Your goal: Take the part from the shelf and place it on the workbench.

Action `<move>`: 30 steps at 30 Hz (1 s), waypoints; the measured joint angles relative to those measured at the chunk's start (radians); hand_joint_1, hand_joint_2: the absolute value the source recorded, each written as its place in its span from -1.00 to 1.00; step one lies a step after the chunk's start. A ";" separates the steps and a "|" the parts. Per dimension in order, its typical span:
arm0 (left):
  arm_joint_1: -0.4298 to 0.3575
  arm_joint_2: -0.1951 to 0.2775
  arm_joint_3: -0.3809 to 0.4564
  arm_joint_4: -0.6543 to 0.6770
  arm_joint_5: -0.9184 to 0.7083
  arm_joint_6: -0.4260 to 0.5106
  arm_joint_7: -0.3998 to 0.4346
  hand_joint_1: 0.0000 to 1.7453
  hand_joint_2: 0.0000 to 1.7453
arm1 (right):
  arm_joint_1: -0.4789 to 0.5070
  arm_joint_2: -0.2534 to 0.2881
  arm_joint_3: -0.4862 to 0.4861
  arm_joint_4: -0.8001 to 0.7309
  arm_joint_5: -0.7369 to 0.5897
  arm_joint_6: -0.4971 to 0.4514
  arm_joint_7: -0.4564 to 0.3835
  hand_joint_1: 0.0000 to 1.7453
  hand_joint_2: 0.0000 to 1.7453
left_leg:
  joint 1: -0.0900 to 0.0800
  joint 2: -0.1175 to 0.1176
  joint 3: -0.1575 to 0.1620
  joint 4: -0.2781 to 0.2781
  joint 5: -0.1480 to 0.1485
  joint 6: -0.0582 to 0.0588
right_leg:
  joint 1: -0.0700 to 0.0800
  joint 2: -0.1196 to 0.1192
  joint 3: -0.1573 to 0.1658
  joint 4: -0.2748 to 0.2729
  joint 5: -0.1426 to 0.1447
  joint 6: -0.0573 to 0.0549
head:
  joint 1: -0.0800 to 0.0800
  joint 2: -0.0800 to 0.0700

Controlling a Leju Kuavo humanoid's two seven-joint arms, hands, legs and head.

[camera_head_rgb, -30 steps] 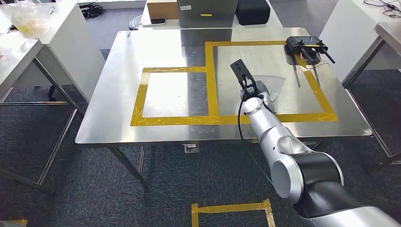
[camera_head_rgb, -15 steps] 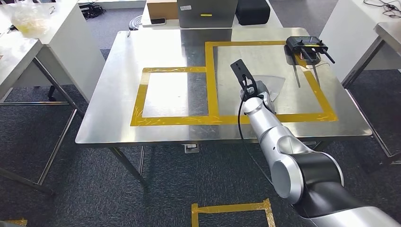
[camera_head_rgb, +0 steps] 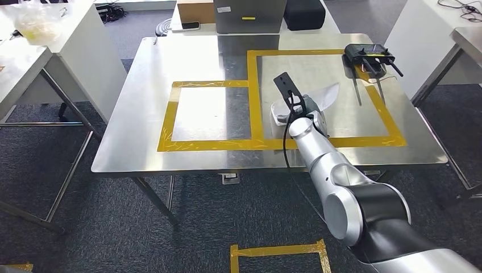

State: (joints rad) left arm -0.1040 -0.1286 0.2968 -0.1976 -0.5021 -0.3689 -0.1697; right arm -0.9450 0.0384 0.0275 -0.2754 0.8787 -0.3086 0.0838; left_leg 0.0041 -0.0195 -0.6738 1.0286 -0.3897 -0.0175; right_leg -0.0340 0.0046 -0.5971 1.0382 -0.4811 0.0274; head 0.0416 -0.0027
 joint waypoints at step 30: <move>0.001 -0.005 0.000 0.002 0.002 0.000 0.010 -1.00 -1.00 | -0.002 -0.032 -0.028 -0.006 -0.028 -0.045 -0.172 -1.00 1.00 | -0.001 0.000 0.000 0.001 -0.001 0.001 | 0.000 0.000 0.001 0.000 0.000 0.001 | 0.000 0.000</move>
State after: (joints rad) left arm -0.1028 -0.1336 0.2968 -0.1961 -0.5006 -0.3689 -0.1601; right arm -0.9467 0.0065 -0.0003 -0.2811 0.8512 -0.3541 -0.0879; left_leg 0.0034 -0.0196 -0.6739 1.0293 -0.3904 -0.0164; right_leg -0.0345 0.0048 -0.5966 1.0379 -0.4807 0.0279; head 0.0416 -0.0027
